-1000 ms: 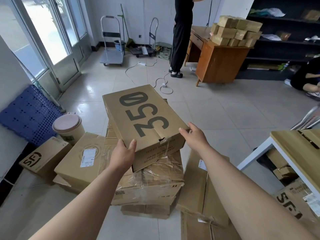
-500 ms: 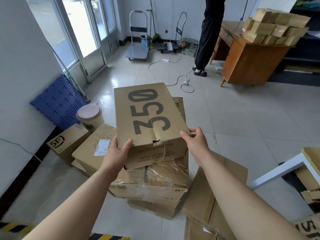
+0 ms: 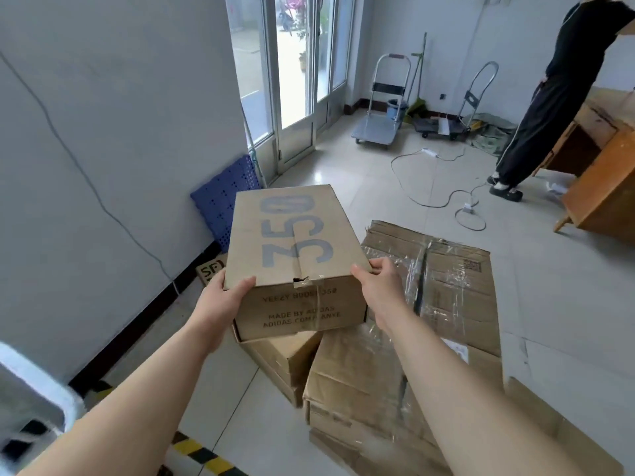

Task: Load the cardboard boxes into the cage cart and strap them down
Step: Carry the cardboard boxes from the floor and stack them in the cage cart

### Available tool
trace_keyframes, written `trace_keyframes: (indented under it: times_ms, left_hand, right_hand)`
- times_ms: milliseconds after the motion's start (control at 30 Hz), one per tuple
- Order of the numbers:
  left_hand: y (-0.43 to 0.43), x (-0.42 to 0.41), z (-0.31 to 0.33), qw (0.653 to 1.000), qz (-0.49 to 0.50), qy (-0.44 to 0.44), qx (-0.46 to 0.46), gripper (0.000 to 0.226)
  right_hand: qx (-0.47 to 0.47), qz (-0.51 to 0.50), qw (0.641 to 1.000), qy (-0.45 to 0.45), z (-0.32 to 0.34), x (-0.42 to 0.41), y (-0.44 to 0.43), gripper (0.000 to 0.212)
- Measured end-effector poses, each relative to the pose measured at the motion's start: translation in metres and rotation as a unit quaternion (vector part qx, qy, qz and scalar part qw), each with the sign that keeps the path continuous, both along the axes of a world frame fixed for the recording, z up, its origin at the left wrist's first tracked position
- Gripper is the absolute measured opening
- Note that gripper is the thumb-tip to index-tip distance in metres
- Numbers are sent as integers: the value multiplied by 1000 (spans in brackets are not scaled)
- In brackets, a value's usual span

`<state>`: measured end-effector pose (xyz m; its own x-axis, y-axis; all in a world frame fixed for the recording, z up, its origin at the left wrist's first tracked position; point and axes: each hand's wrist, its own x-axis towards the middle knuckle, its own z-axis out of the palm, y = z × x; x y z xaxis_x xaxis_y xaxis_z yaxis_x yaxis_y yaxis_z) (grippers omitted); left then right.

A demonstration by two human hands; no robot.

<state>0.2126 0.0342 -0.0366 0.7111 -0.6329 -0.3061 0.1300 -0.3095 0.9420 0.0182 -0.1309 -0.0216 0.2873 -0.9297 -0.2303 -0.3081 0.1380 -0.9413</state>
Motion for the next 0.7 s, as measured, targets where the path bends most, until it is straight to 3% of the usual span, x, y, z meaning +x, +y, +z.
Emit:
trace_keyframes:
  times_ms: [100,200,333,700]
  left_hand:
    - [-5,62,-10,1000,-4,11,18,50]
    - [-16,117,-33,999,-8,20,31,44]
    - [-33,166,-78,997,-25,38,56,43]
    - [-75,194,-204,978,-85,120,147,46]
  right_hand:
    - [19,3,1000,4,-13,60,-7,18]
    - [33,12,999,16,-34,112,-16,21]
    - [49,25,997,56,-76,155,-25,10]
    - [130,-13,977,171,-190,183,-46,17]
